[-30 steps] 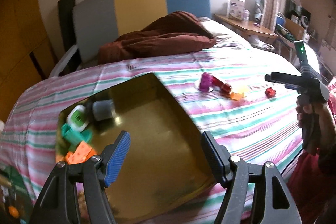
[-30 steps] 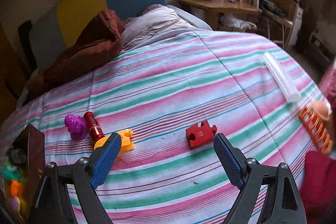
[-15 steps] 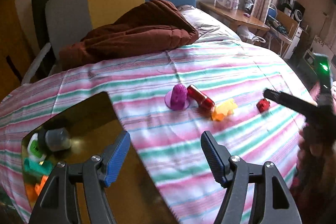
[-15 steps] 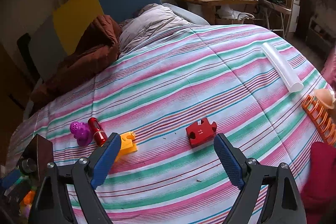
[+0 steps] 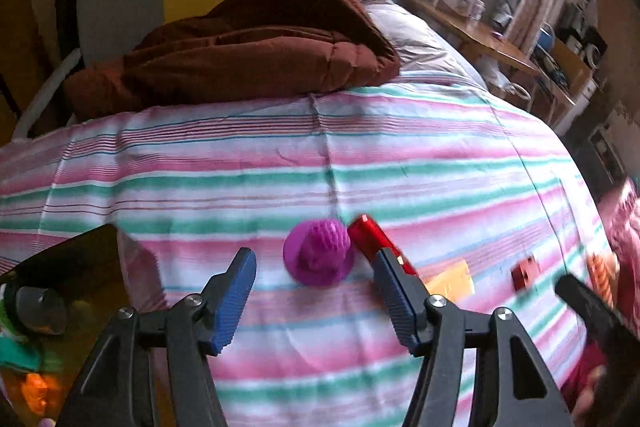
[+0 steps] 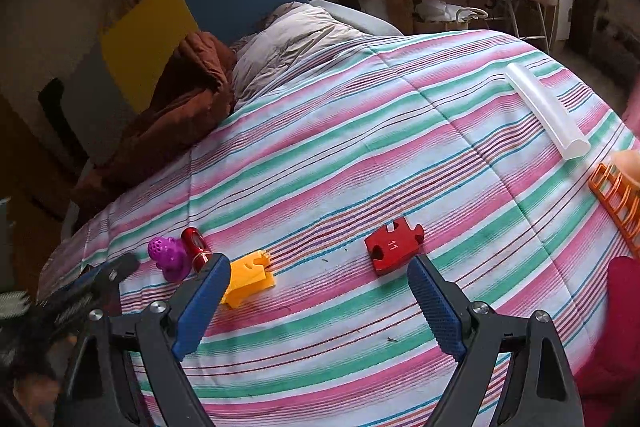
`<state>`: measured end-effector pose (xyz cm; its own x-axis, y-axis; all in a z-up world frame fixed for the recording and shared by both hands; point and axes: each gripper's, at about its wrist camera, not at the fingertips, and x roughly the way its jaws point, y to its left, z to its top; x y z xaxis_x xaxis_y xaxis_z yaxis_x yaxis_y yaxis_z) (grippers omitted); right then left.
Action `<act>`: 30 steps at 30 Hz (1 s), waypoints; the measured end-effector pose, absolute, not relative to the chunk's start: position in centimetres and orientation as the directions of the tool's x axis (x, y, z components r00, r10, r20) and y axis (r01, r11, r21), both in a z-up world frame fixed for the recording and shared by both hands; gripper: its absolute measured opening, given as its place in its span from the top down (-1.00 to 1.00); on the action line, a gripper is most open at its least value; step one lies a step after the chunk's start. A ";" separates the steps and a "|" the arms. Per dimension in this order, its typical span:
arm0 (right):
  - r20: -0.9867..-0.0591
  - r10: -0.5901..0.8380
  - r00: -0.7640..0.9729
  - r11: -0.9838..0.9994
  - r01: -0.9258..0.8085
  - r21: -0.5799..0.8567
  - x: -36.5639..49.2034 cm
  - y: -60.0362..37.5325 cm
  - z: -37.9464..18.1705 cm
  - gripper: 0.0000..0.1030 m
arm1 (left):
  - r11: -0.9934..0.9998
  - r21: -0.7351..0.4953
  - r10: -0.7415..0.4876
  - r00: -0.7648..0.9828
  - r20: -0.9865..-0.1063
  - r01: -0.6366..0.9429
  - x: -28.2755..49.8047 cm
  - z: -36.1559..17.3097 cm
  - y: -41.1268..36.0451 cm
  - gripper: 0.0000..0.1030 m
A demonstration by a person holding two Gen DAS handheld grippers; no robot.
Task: Organize rigid objects
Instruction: 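Grasp the purple suction-cup toy with the left gripper while the right grasps the red puzzle piece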
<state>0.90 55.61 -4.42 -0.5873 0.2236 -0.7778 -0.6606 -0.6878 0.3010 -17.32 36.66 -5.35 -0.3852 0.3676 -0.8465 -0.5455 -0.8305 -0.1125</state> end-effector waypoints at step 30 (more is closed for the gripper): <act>-0.778 0.229 -0.585 -0.343 -0.797 0.498 6.3 61.7 -7.0 -0.71 | -0.537 -0.104 0.490 -0.209 -0.846 -0.837 -0.4 -9.0 36.3 0.36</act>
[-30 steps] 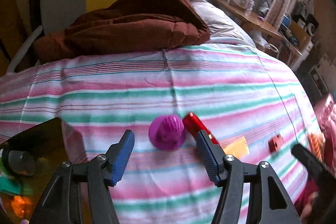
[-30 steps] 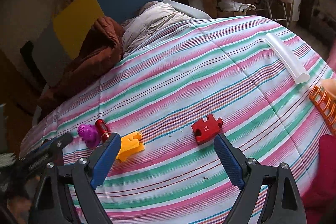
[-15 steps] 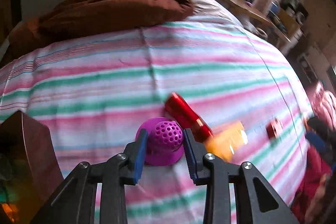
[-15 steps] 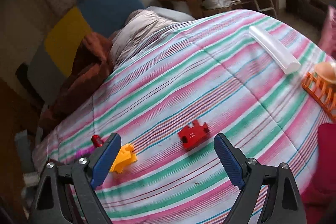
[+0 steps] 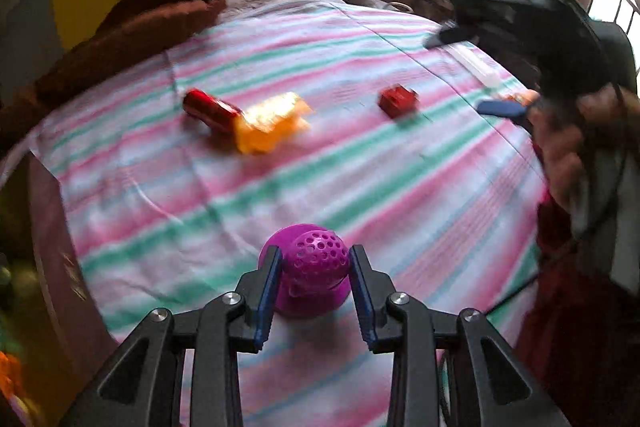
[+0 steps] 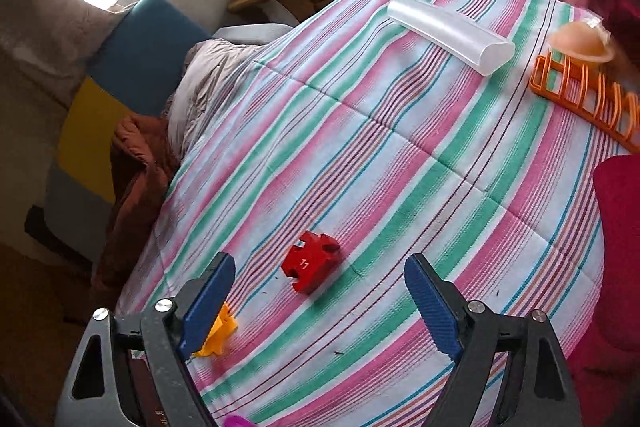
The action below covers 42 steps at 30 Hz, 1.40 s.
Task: Organize rigid objects
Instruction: 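Grasp the purple suction-cup toy with the left gripper while the right grasps the red puzzle piece, then carry the purple toy into the tray and open the left gripper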
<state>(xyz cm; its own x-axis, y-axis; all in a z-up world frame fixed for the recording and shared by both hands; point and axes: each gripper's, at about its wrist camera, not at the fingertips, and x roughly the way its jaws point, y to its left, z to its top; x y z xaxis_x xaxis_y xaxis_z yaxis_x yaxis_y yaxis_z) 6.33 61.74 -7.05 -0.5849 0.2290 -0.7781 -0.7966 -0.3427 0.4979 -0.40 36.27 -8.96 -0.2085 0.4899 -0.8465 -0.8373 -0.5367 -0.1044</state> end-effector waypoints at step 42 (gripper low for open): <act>-0.942 0.124 -0.312 -0.890 -0.455 0.034 -3.3 53.9 -10.9 0.06 | -0.542 -0.091 0.550 -0.270 -0.790 -0.835 1.1 -11.1 35.8 0.36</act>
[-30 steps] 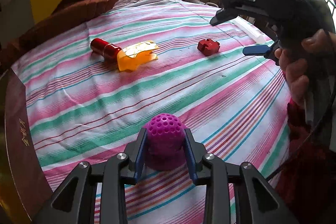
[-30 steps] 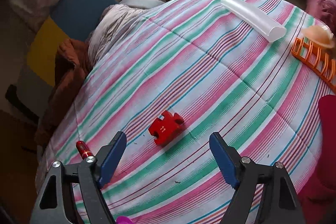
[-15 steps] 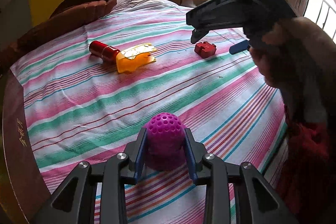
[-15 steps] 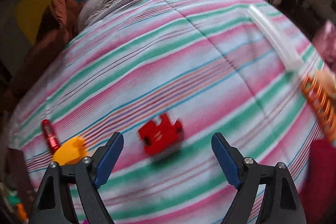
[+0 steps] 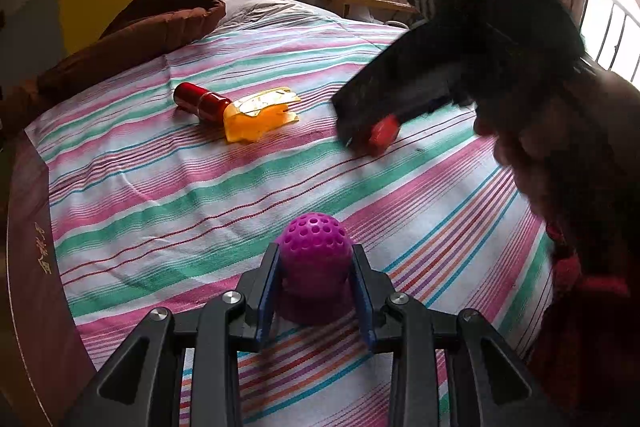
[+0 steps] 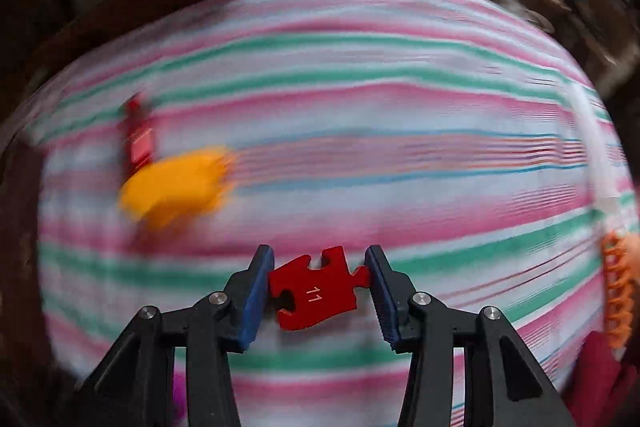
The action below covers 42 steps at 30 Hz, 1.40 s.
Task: Organize rigid objects
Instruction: 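Carry the purple toy into the tray and open the left gripper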
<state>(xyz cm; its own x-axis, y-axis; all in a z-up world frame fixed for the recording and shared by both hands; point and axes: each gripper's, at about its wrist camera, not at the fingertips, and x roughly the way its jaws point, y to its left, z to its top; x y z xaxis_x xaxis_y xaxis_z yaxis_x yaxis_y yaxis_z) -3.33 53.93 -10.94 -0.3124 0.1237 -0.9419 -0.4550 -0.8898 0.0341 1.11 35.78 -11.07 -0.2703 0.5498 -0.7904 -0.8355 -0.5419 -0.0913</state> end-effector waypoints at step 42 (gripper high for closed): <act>-0.883 0.238 -0.404 -0.932 -0.350 -0.091 -1.9 51.6 -11.5 0.07 | -0.767 -0.077 0.498 -0.515 -0.698 -0.637 1.9 -0.2 19.6 0.37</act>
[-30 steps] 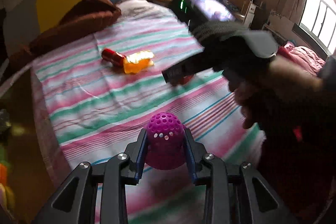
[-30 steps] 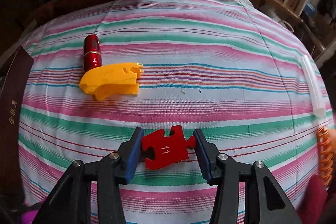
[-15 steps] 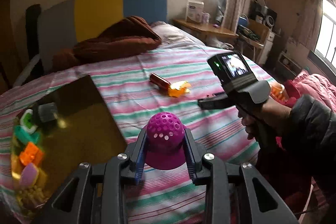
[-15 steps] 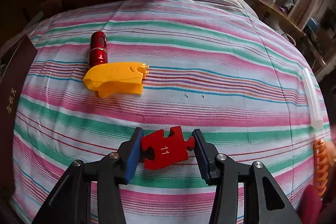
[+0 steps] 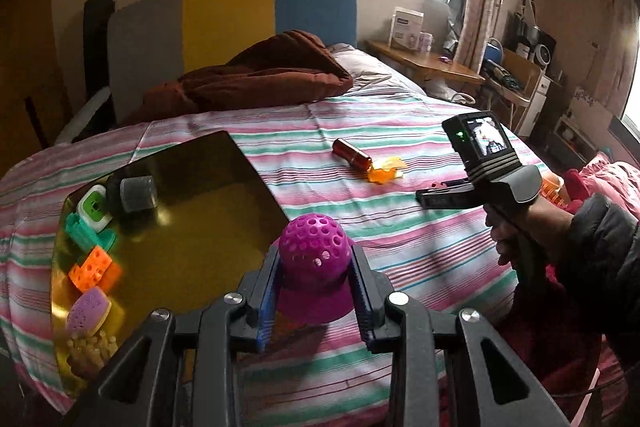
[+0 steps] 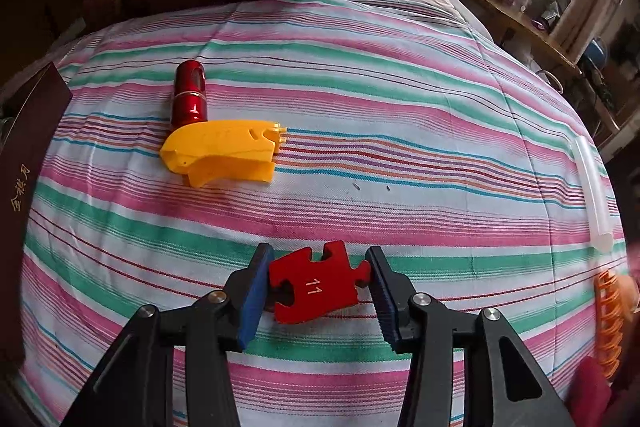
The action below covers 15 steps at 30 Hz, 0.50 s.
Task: Organize rigid objects
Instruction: 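Carry the purple toy into the tray and open the left gripper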
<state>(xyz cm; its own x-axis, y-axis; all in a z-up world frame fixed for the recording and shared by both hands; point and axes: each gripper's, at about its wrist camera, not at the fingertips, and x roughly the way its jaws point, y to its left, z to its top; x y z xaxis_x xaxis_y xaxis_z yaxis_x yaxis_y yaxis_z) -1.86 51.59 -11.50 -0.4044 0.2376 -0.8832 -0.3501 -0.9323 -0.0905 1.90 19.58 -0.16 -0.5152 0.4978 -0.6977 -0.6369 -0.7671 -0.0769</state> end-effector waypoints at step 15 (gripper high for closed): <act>-0.876 0.253 -0.412 -0.935 -0.336 -0.112 -1.6 51.3 -11.4 0.07 | -0.833 -0.101 0.437 -0.534 -0.724 -0.544 -0.2 -1.5 15.5 0.37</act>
